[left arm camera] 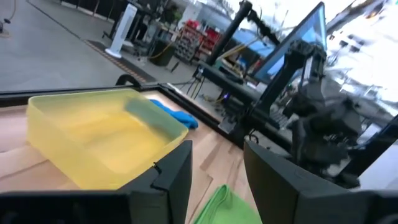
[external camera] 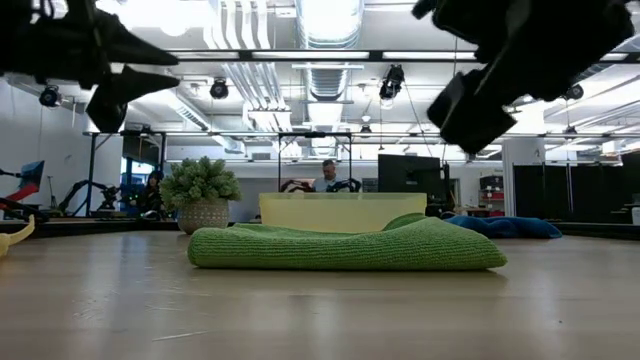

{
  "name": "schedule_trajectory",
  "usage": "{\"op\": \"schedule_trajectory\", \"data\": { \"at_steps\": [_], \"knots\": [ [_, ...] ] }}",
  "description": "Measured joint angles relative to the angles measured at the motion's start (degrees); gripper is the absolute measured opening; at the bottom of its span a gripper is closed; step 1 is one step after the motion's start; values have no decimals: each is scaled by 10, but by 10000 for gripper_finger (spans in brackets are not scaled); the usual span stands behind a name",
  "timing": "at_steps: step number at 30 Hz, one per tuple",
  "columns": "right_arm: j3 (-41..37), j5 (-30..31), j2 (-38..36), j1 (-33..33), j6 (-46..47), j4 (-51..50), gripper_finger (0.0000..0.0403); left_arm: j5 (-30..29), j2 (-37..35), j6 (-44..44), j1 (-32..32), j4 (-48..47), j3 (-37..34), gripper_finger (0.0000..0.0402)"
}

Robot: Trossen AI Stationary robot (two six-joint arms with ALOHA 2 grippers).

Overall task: Fold microfiber towels
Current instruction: Put the green towel into the yellow bin

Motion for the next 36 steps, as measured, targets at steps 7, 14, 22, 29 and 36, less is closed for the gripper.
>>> {"op": "schedule_trajectory", "data": {
  "at_steps": [7, 14, 22, 29, 36],
  "knots": [
    [89, 39, 82, -1, -67, -142, 241, -3, -132, 3, 0, -27, -60, 131],
    [129, 41, 131, 0, -74, -218, 230, -7, -194, 4, 0, -122, -61, 131],
    [138, 69, 167, 12, -70, -235, 224, -8, -169, 1, 0, -114, -61, 131],
    [137, 175, 168, 30, -66, -249, 217, -7, -148, 1, 0, -116, -61, 131],
    [132, 259, 172, 60, -60, -252, 197, -7, -125, 1, 0, -115, -62, 131]
  ]
}}
